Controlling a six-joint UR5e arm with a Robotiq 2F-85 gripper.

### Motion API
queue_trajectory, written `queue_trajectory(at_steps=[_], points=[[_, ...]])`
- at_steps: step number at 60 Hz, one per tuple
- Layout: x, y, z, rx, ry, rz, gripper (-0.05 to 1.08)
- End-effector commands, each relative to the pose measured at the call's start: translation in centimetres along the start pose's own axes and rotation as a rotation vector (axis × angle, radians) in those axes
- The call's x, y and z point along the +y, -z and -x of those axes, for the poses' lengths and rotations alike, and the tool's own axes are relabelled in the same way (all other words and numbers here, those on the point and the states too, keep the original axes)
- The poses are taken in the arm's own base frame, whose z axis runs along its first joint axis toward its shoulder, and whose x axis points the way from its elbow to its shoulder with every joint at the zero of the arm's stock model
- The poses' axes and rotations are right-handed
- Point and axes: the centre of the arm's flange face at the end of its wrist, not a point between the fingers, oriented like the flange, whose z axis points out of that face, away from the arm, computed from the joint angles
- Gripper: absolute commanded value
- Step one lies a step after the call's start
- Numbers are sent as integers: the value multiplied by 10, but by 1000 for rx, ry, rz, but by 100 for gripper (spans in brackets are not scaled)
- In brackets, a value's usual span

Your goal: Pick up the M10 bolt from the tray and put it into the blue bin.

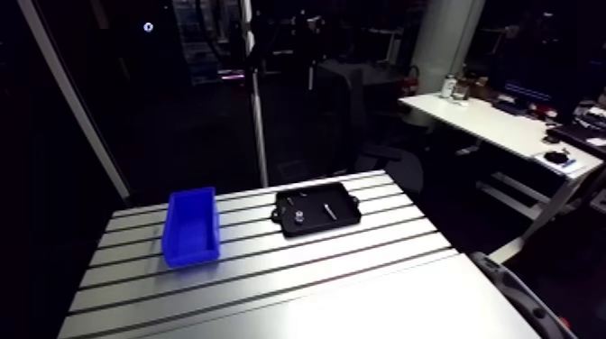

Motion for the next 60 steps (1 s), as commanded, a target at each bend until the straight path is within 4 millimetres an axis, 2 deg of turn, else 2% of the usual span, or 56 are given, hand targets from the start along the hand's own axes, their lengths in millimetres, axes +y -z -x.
queue_trajectory(at_steps=[1,6,8,23,27,40,55,60], points=[[36,-32,-11,-25,35,-15,3],[40,-40,-16,-27,45,-17,3],[45,-50,-21,-36,58,-22,3],[62,-77,-29,-48,104,-30,3],[66,-93,-33,-53,104,-31,3],[80,-116,-33,-62,111,-35,3],[85,-144,-37,-71,115,-37,3],[85,-148,-36,-71,115,-37,3]])
